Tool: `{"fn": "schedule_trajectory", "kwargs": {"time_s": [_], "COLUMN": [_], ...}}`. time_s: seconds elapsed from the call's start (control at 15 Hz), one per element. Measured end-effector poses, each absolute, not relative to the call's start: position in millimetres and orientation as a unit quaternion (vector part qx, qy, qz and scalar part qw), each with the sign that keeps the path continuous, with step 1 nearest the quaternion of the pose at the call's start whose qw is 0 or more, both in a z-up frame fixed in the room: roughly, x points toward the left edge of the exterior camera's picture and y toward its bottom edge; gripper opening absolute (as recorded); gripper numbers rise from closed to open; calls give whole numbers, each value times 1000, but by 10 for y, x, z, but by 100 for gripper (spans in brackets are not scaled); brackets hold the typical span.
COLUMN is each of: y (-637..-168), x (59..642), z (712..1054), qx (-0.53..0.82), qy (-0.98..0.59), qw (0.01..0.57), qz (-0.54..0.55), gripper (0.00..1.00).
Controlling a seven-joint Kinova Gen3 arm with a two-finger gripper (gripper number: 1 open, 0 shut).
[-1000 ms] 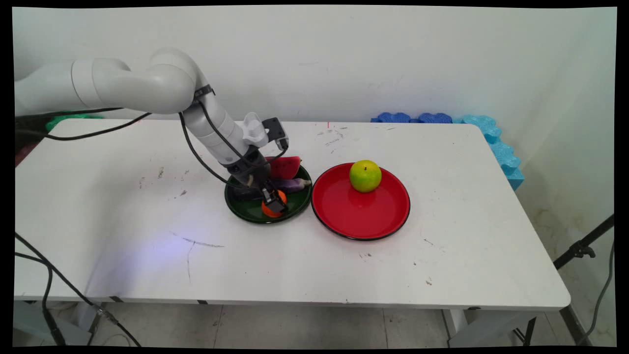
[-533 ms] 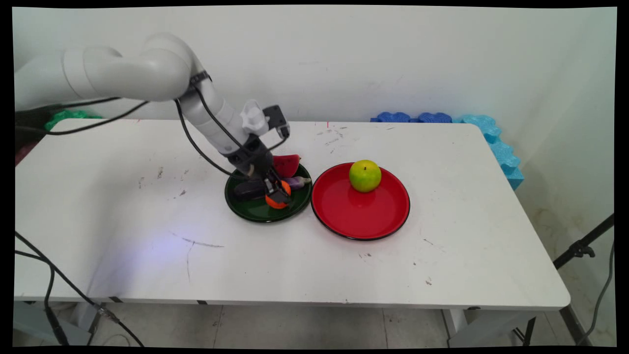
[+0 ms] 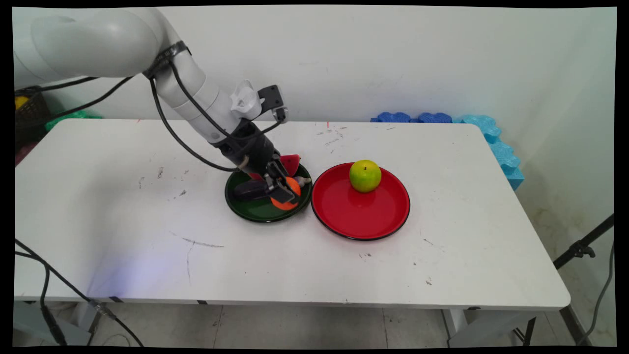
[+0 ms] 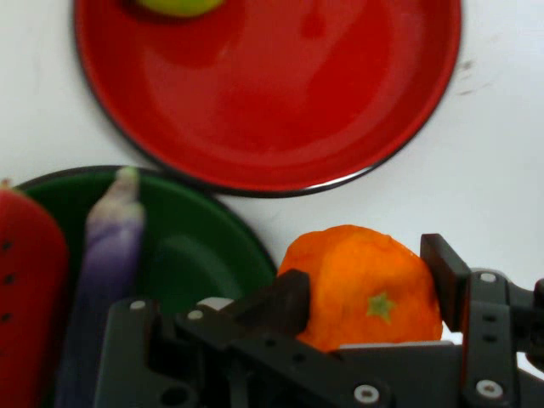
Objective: Place the picked object on the red plate
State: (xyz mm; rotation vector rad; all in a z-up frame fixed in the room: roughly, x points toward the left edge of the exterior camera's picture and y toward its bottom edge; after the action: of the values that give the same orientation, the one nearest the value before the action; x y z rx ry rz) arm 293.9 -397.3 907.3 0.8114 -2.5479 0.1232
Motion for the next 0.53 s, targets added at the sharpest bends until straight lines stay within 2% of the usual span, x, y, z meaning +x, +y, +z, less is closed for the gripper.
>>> {"fn": "schedule_trajectory", "kwargs": {"time_s": [0.53], "y": [-3834], "x": [2558], "z": [9060], "qx": [287], "qy": [-924], "qw": [250], "qz": [30], "gripper": [0]}}
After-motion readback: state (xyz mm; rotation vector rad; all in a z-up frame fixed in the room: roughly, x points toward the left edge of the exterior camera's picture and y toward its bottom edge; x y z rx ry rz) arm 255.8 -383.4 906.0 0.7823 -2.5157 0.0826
